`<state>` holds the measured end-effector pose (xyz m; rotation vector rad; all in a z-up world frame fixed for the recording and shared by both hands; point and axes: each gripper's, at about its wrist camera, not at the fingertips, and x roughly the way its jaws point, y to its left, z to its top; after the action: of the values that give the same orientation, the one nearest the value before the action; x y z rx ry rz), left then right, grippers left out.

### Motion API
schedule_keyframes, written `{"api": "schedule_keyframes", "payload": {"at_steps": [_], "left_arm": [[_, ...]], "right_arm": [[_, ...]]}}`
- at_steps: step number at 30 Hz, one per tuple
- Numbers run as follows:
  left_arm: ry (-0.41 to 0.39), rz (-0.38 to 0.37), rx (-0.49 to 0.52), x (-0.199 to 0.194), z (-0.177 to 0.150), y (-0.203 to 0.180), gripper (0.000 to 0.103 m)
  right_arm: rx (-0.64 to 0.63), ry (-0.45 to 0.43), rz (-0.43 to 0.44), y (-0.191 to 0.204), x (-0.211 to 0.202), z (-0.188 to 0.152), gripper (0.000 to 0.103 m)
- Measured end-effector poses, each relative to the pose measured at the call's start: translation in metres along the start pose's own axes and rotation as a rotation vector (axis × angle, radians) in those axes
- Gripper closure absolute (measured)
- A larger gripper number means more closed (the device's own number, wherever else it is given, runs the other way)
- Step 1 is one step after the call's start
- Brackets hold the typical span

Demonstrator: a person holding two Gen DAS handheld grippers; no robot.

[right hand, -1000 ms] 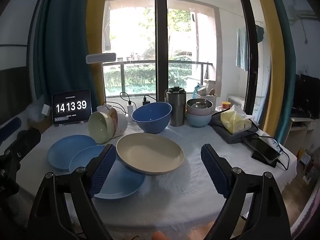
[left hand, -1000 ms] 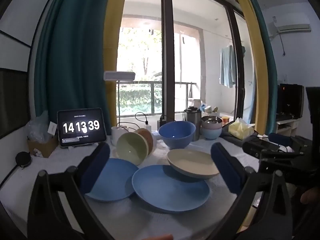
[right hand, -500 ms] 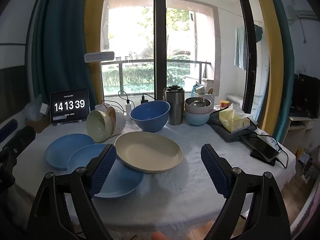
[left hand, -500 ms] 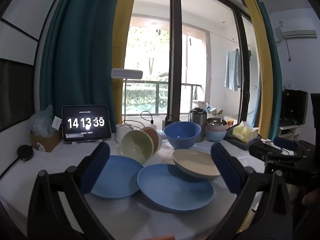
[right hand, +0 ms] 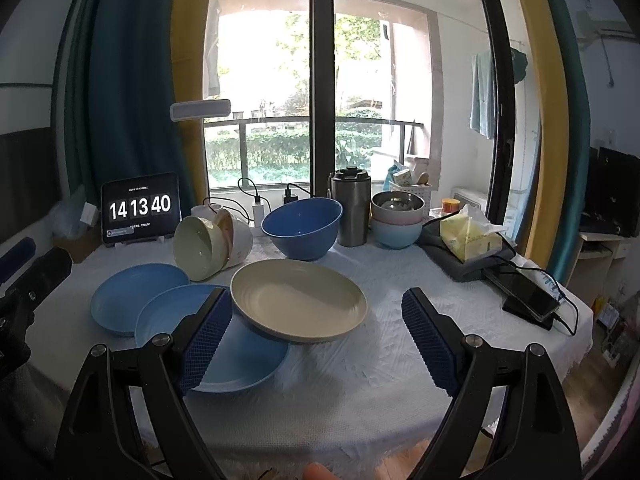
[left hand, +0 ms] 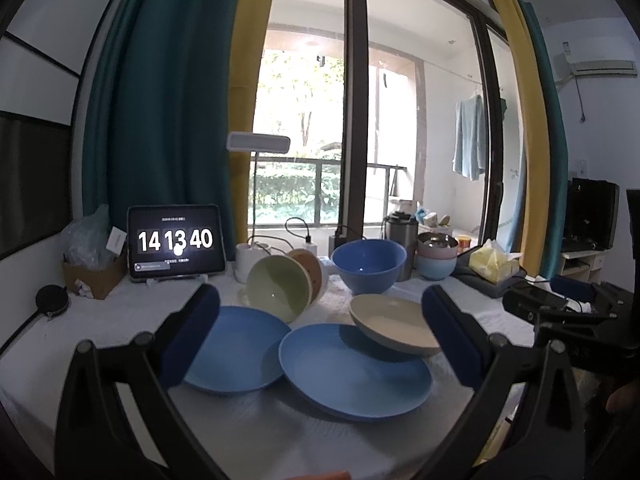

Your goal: Organize plates and bowls

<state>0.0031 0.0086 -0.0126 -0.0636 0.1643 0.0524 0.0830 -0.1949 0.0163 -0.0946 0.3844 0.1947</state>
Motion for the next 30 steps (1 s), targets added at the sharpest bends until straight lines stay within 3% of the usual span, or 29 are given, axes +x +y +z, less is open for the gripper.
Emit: {"api": "schedule_keyframes", "payload": {"at_steps": [30], "left_arm": [[0.003, 0.028, -0.01, 0.0003, -0.0031, 0.0031, 0.001]], "right_arm": [[-0.004, 0.0, 0.014, 0.0048, 0.0029, 0.0007, 0.014]]}}
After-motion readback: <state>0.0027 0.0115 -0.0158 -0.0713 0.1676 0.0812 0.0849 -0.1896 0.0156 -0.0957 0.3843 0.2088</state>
